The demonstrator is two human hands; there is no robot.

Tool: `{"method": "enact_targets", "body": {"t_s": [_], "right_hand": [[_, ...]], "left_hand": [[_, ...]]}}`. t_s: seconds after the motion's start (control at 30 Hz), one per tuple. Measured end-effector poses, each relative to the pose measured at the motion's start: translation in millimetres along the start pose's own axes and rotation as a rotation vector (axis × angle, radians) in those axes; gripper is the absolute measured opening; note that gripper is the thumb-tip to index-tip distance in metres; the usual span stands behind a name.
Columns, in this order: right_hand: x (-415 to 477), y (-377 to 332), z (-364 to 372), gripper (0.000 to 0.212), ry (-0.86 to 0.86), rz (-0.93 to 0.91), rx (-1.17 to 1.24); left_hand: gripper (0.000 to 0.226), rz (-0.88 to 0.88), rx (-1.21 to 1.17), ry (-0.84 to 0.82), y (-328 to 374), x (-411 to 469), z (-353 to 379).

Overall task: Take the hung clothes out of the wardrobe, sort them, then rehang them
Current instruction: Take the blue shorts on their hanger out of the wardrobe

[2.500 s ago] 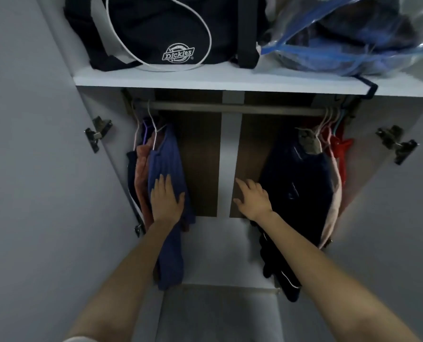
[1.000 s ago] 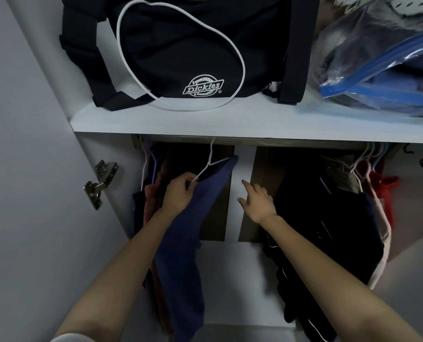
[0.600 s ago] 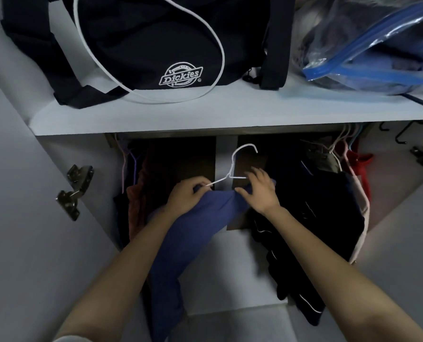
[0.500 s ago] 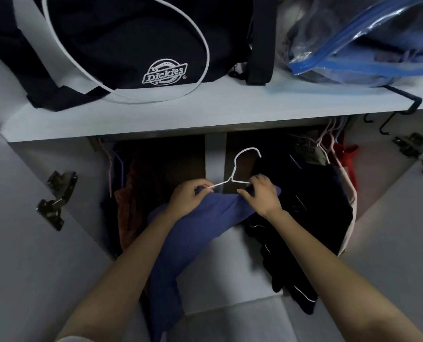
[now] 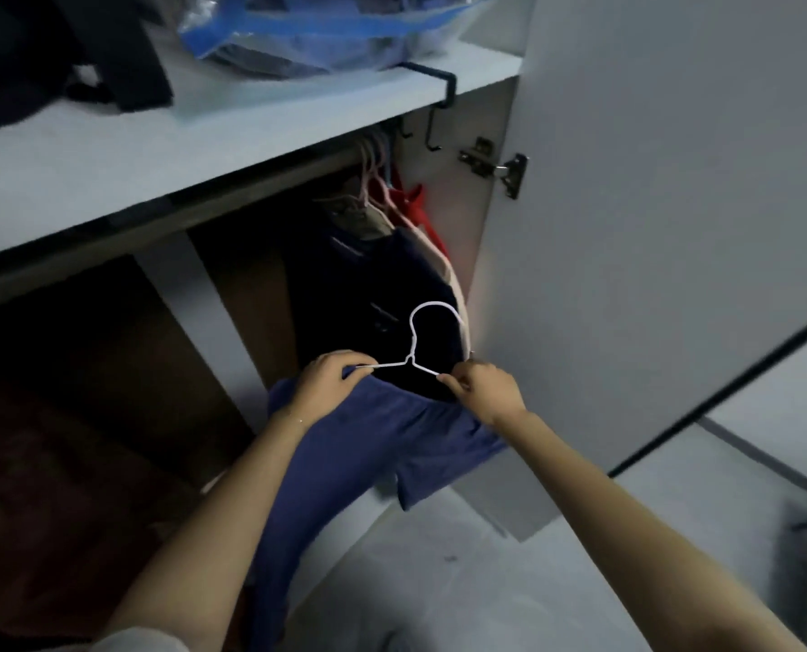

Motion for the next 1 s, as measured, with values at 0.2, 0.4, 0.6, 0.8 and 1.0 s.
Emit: {"method": "enact_targets", "body": {"t_s": [0.2,0.4,0.6,0.8,1.0], "right_hand": [[-72,88,-17,0.045,0.083,0.207,-0.003],[-174,170,-27,0.048,0.176,0.378,0.114],[-282,242,-25,0.042,0.279,0.529,0.279],[-411,301,-21,0.046,0.389,0.760,0.307],[-556,359,-11,0.049,0.535,1.036,0.356]], "left_hand": [[0.011,0.081,-0.016,-0.086,62,39,76],[0.013,0.111,-0.004,-0.115,134,49,150],[0.012,0.279,-0.040,-0.246,233,34,237],[0.009,0.430,-0.010,-0.422,335,19,336],[0.014,0.610,0.033,-0.591,459,-18,441]]}}
Point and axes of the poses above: each hand's wrist, its own x-axis towards the middle knuckle, its own z-axis out of the palm, y = z × x, the point moved 10 cm from there along x, towards the middle knuckle, and after that the axes turned 11 degrees about -y, right-handed, at the moved point
